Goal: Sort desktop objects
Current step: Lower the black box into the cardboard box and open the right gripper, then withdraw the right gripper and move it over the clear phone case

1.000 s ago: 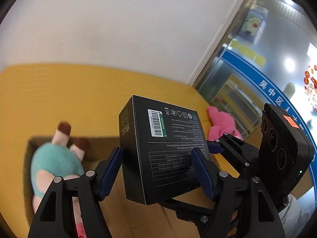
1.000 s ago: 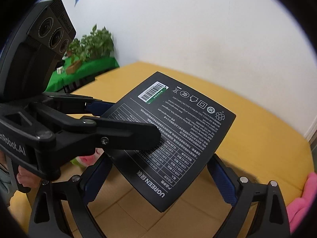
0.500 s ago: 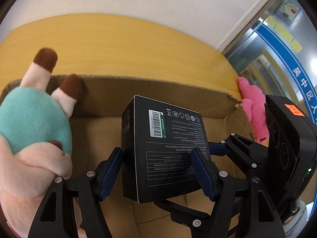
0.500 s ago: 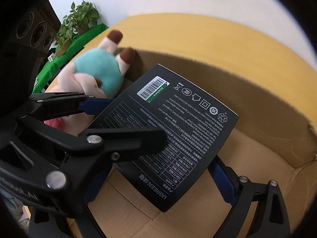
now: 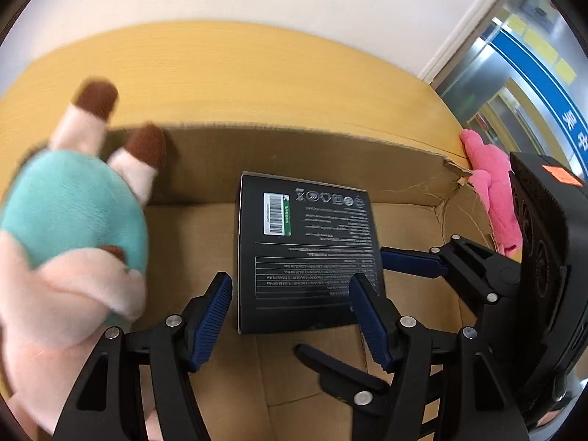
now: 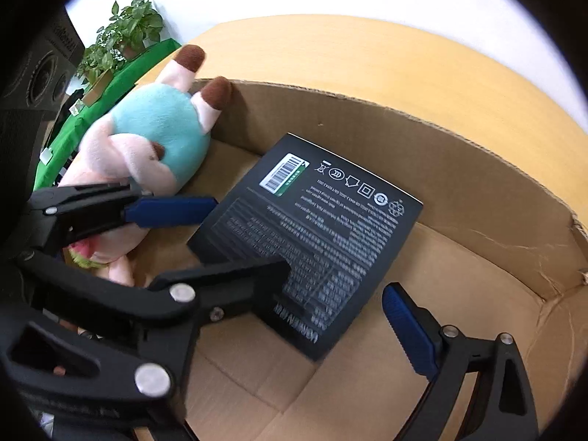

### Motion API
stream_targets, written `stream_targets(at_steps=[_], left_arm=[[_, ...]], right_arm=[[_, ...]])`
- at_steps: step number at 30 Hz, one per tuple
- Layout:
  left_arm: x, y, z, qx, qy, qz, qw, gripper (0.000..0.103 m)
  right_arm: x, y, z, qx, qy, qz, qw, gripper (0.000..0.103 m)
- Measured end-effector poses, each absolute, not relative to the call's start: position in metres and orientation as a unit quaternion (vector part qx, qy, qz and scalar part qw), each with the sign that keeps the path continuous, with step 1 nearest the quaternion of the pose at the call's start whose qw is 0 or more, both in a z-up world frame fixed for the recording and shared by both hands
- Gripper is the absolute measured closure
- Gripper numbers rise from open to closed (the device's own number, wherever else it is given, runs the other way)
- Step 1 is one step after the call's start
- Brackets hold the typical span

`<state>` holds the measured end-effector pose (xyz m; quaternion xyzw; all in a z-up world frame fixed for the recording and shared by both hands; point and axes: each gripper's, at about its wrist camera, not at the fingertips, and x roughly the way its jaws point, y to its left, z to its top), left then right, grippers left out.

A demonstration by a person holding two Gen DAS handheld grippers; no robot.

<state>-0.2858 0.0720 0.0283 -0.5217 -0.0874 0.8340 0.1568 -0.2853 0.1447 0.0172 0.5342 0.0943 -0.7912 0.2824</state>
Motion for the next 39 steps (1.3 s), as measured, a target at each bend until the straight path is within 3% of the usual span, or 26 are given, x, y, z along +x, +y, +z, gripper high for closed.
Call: stream_targets(at_steps=[6,12,13,15,16,17,18,19,22,23,24,26,39], left_arm=[[-0.232,0.062,0.086,-0.441,-0.058,0.88,0.165,0.033],[-0.149,0.045,0.133,-0.354,-0.018,0.918,0.178,0.023],[-0.136,0.037,0.134,-0.351,-0.017,0.918,0.182,0.023],[-0.111,0.023,0.136,-0.342,-0.017,0.922,0.178,0.023],[-0.11,0.029,0.137,-0.34,-0.017,0.924,0.173,0.023],[-0.101,0.023,0.137,-0.336,-0.017,0.927,0.166,0.023],[-0.09,0.018,0.136,-0.332,-0.018,0.93,0.158,0.023],[-0.079,0.016,0.136,-0.328,-0.02,0.932,0.15,0.023],[-0.042,0.011,0.141,-0.296,-0.016,0.945,0.137,0.023],[-0.031,0.011,0.143,-0.283,-0.014,0.949,0.136,0.023],[-0.021,0.013,0.144,-0.273,-0.012,0.953,0.134,0.021],[-0.006,0.016,0.144,-0.263,-0.011,0.955,0.136,0.019],[0.041,0.038,0.122,-0.263,0.015,0.954,0.143,0.016]], right_arm=[[-0.239,0.159,0.046,0.505,0.148,-0.813,0.25,0.007],[-0.158,0.166,0.09,0.402,0.145,-0.875,0.229,0.011],[-0.143,0.169,0.097,0.385,0.144,-0.882,0.231,0.015],[-0.11,0.176,0.115,0.346,0.145,-0.897,0.233,0.043],[-0.097,0.178,0.123,0.33,0.146,-0.904,0.23,0.051],[-0.087,0.181,0.127,0.318,0.145,-0.909,0.227,0.064],[-0.072,0.181,0.131,0.304,0.14,-0.916,0.221,0.072],[-0.062,0.184,0.136,0.297,0.137,-0.92,0.215,0.072],[-0.039,0.188,0.139,0.281,0.126,-0.932,0.19,0.072],[-0.035,0.191,0.138,0.281,0.116,-0.935,0.183,0.064],[-0.032,0.192,0.135,0.286,0.101,-0.936,0.18,0.044],[-0.027,0.198,0.13,0.296,0.076,-0.937,0.172,0.018],[0.026,0.22,0.106,0.296,0.043,-0.941,0.157,0.018]])
